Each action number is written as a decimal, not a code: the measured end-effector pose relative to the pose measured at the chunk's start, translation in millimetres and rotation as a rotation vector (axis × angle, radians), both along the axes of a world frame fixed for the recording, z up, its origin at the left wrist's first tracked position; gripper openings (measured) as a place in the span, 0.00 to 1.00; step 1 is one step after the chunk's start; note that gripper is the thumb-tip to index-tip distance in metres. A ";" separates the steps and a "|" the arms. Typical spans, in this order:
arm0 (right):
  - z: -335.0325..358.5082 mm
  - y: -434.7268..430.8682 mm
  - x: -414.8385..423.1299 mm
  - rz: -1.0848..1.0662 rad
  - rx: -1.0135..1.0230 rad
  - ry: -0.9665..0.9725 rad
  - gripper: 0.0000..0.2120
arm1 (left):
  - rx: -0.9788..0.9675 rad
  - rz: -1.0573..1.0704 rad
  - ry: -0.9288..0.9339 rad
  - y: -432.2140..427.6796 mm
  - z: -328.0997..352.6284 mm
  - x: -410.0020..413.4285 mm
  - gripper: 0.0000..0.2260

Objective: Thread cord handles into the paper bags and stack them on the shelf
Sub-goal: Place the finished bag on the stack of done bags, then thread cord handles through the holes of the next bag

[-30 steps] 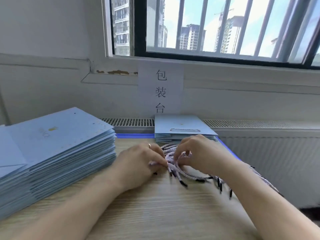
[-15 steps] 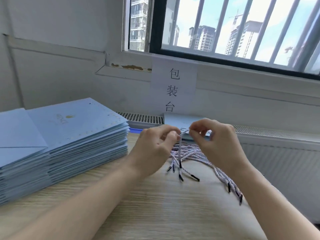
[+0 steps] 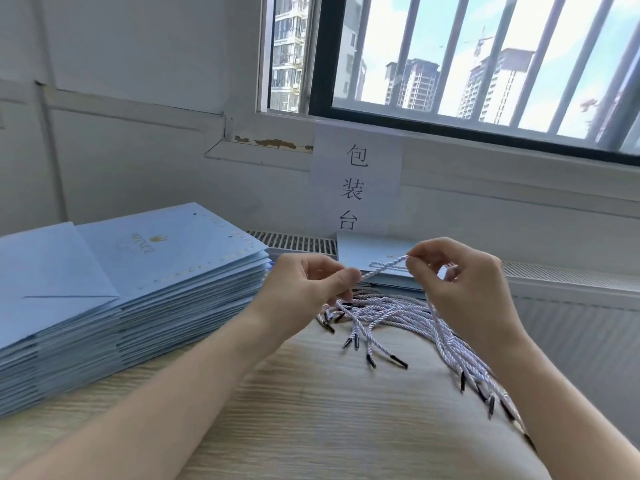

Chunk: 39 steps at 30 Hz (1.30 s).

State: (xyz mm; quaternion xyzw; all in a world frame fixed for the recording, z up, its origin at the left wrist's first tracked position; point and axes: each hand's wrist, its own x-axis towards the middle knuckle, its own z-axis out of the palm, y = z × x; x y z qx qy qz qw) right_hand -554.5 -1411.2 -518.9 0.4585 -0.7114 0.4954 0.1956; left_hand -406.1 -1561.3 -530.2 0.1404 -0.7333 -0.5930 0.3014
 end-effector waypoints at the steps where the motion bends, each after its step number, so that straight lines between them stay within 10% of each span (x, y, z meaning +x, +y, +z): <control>1: -0.1 0.6 -0.3 0.002 0.009 -0.004 0.05 | -0.006 0.017 0.005 -0.4 0.4 0.6 0.09; 28: -3.5 2.1 -4.3 -0.125 0.126 0.091 0.07 | 0.108 0.175 0.142 0.1 7.3 7.0 0.02; 39: -14.5 -21.0 25.1 0.216 0.139 0.140 0.03 | -0.072 0.171 0.167 10.4 5.2 2.4 0.02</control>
